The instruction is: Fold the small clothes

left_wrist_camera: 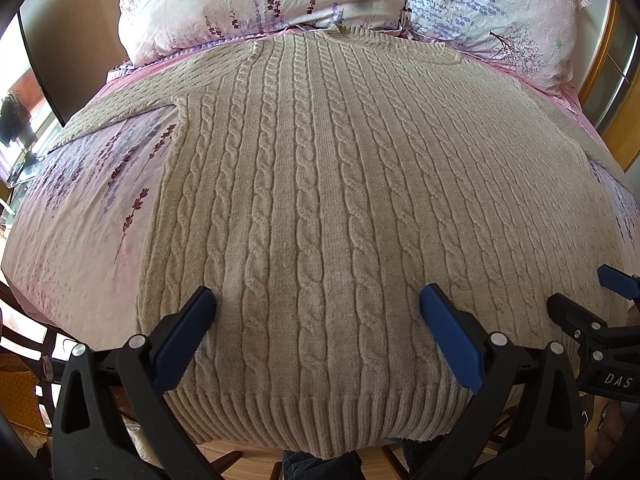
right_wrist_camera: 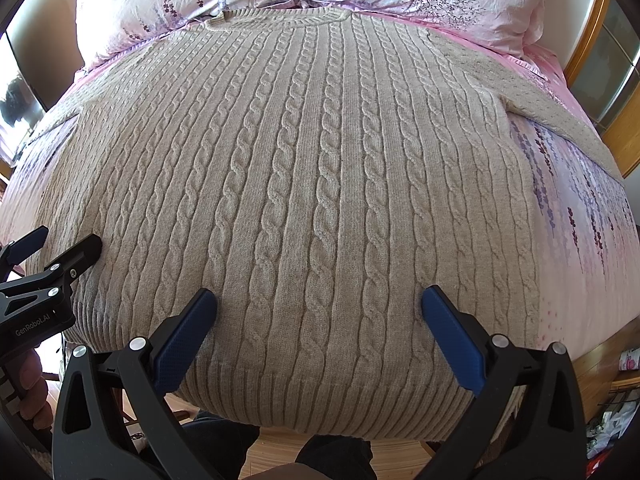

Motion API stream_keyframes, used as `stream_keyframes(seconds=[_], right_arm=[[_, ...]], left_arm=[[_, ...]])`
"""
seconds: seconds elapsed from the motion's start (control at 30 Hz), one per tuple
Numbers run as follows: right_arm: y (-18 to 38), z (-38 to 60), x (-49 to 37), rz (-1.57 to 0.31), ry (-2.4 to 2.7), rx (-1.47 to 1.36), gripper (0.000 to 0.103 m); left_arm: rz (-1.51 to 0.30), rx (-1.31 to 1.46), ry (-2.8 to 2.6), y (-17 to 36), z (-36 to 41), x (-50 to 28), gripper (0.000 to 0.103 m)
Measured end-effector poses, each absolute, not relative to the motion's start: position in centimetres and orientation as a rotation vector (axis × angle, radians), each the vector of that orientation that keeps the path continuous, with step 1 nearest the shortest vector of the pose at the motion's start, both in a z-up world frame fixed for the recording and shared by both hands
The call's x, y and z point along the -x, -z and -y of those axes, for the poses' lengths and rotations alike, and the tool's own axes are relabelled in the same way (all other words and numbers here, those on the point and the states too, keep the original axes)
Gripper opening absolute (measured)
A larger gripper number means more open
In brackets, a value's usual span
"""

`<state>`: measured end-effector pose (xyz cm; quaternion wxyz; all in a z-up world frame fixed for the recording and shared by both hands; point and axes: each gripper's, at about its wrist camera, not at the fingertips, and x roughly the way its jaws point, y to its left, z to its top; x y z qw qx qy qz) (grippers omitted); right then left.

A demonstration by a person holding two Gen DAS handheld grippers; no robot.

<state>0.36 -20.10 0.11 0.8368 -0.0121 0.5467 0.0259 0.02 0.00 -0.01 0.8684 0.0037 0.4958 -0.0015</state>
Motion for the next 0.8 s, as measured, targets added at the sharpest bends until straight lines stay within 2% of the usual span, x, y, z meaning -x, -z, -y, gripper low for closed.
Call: stream_keyframes(seconds=[0.8], right_arm=[[-0.4, 20.4, -2.5, -1.221, -0.156, 0.081, 0.102]], left_arm=[[-1.170, -0.034, 0.022, -0.8, 0.1, -3.4, 0.101]])
